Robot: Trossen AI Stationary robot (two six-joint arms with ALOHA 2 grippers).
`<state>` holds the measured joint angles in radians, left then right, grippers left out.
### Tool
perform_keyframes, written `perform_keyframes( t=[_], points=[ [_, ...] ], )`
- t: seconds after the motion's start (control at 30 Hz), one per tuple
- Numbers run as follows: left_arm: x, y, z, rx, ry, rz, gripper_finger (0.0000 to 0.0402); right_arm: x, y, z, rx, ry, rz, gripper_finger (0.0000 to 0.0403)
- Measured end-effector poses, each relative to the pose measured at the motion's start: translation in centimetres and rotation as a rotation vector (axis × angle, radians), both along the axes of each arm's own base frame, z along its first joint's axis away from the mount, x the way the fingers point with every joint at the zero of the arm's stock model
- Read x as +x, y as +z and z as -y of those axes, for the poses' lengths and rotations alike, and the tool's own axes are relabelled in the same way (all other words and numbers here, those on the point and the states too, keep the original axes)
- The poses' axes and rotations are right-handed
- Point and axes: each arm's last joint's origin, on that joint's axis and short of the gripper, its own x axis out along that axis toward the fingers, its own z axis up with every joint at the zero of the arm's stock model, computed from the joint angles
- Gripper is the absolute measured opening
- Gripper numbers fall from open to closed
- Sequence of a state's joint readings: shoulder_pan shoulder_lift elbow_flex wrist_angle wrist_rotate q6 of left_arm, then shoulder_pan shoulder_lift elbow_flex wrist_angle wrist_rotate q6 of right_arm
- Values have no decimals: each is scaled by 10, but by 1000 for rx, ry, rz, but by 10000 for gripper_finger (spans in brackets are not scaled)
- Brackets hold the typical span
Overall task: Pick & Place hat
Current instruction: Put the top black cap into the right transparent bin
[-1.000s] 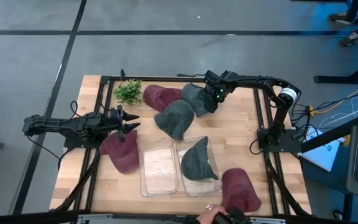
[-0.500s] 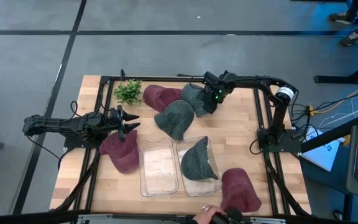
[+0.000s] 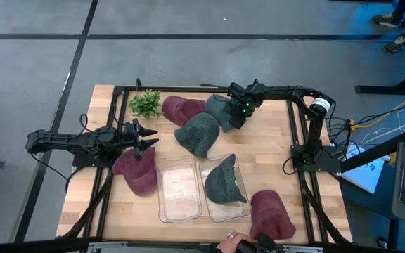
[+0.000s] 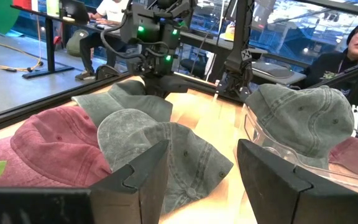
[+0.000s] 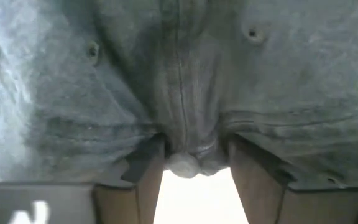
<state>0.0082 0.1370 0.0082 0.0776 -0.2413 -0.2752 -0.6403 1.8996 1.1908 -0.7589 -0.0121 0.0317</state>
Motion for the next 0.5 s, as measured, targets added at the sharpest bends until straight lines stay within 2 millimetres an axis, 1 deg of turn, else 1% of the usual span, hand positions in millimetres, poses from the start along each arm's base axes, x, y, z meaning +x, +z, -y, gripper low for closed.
perform_keyframes(
  t=[0.17, 0.5],
  points=[
    [0, 0, 0, 0, 0, 0, 185, 0, 0, 0, 2, -14, 0, 115],
    [0, 0, 0, 0, 0, 0, 185, 1, 0, 0, 10, -17, 2, 51]
  ],
)
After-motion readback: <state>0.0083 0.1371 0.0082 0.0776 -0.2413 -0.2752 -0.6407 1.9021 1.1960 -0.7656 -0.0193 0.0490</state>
